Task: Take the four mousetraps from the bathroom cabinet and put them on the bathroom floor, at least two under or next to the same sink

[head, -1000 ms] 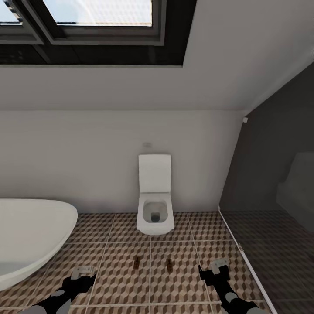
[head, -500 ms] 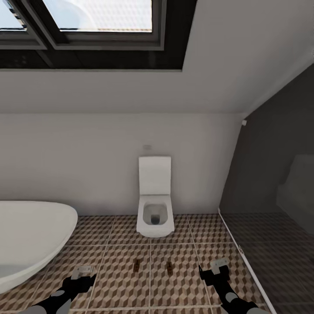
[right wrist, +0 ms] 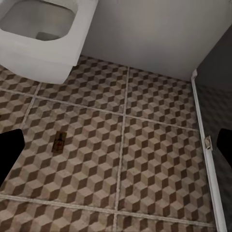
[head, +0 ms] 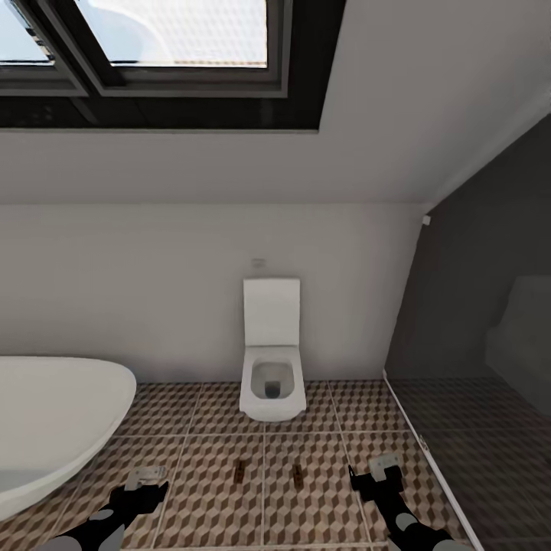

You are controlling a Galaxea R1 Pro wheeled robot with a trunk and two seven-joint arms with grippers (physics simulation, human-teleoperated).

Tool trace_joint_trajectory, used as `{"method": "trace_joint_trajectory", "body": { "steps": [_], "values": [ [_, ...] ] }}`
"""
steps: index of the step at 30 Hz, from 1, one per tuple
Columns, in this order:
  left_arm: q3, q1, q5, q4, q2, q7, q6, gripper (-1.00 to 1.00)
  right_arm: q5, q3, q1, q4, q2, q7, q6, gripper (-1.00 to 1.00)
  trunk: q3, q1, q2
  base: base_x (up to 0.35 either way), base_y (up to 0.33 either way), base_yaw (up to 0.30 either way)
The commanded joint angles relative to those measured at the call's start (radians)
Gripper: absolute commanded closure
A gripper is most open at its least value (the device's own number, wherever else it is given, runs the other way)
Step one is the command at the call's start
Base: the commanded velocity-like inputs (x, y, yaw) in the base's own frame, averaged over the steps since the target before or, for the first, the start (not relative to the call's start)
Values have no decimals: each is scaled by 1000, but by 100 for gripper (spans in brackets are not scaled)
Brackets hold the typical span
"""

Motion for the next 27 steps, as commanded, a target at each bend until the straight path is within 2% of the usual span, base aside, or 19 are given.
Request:
{"method": "trace_joint_trajectory", "body": {
  "steps": [1, 27],
  "values": [
    [-7, -1, 11, 0, 0, -4, -2, -100, -8, 9, -1, 0, 0, -3, -2, -100, -1, 1, -2, 0, 0, 0],
    [-7, -1, 11, 0, 0, -4, -1, -100, -8, 9, 0, 0, 0, -2, -2, -100, 36, 1, -2, 0, 0, 0]
  ]
}}
